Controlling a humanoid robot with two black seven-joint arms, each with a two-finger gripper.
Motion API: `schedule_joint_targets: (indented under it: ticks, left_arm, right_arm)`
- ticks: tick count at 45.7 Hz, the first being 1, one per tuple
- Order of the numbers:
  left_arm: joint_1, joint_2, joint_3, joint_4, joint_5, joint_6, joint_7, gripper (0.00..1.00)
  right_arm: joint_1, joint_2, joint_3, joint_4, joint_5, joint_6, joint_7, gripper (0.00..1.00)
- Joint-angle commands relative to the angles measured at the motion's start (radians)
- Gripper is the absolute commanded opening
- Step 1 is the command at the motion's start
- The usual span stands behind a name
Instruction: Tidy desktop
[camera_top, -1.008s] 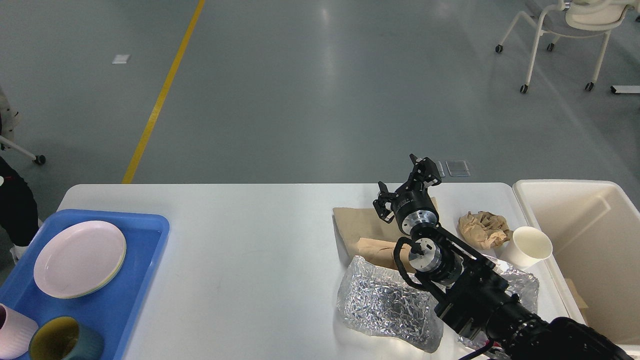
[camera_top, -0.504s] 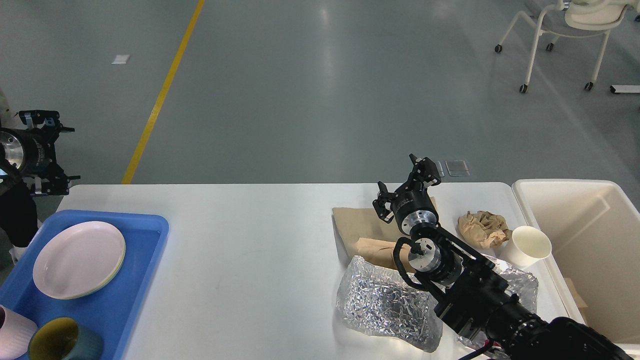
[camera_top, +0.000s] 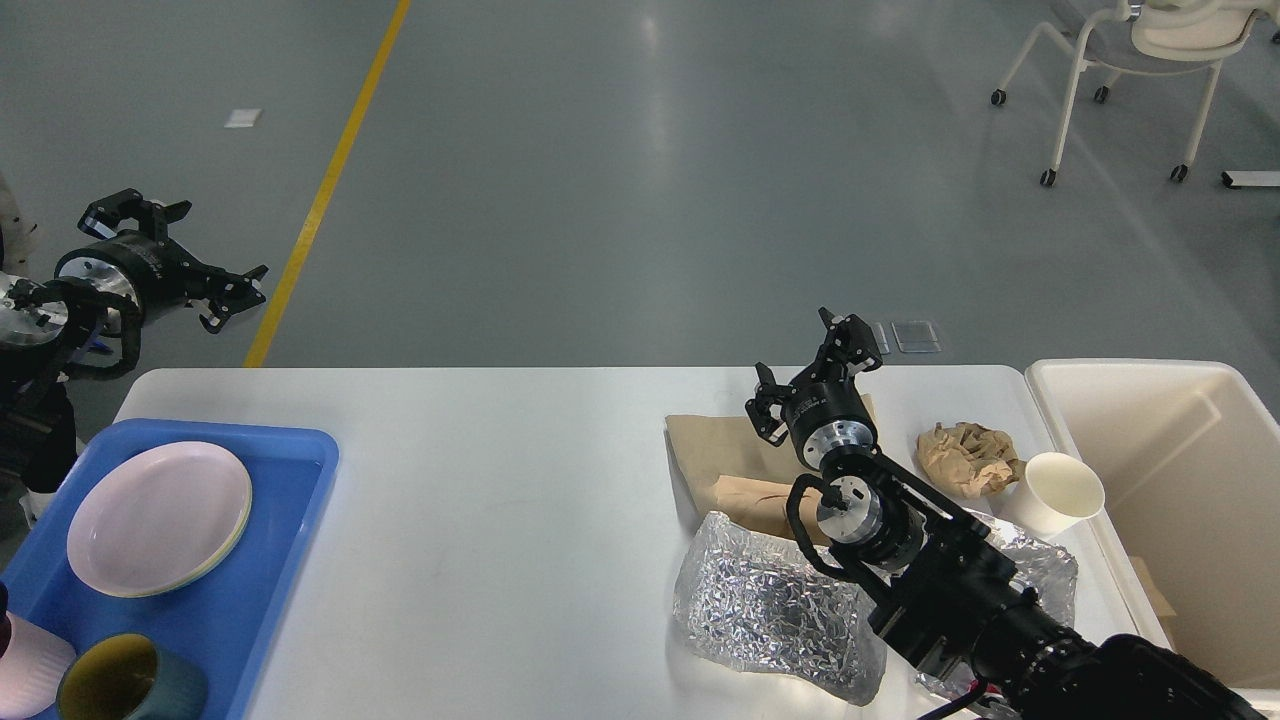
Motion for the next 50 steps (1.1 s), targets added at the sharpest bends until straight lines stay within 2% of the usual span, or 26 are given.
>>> schedule_joint_targets:
  ticks: [1,10,17,20,28,37,40,50]
  left_arm:
    - [0.020,0.011,-0.002,0.001,0.005,-0.108,0.007,0.97]
    - [0.084,0.013,-0.017,0.010,0.002,-0.312,-0.004,0.97]
    - [0.091,-0.010,-0.023,0.010,-0.006,-0.338,-0.013,0.97]
    - [0.091,-0.036,-0.028,0.012,-0.014,-0.337,-0.048,0.97]
    - [0.097,-0.125,-0.126,0.085,-0.041,-0.337,-0.214,0.97]
    - [0.100,-0.197,-0.206,0.112,-0.029,-0.338,-0.364,0.97]
    - [0.115,-0.196,-0.206,0.112,-0.031,-0.338,-0.382,0.97]
    - [0.137,-0.193,-0.209,0.112,-0.031,-0.344,-0.386,0.97]
  right_arm:
    - [0.000,0.000,0.000,-0.002,0.001,0.000,0.000,1.00]
    - [0.000,0.000,0.000,0.000,0.001,0.000,0.000,1.00]
    - [0.000,0.000,0.000,0.000,0.001,0.000,0.000,1.00]
    - [0.000,0.000,0.000,0.000,-0.001,0.000,0.000,1.00]
    - [0.000,0.000,0.000,0.000,0.001,0.000,0.000,1.00]
    - [0.000,0.000,0.000,0.000,0.001,0.000,0.000,1.00]
    - [0.000,0.000,0.000,0.000,-0.001,0.000,0.000,1.00]
    - [0.000,0.000,0.000,0.000,-0.001,0.000,0.000,1.00]
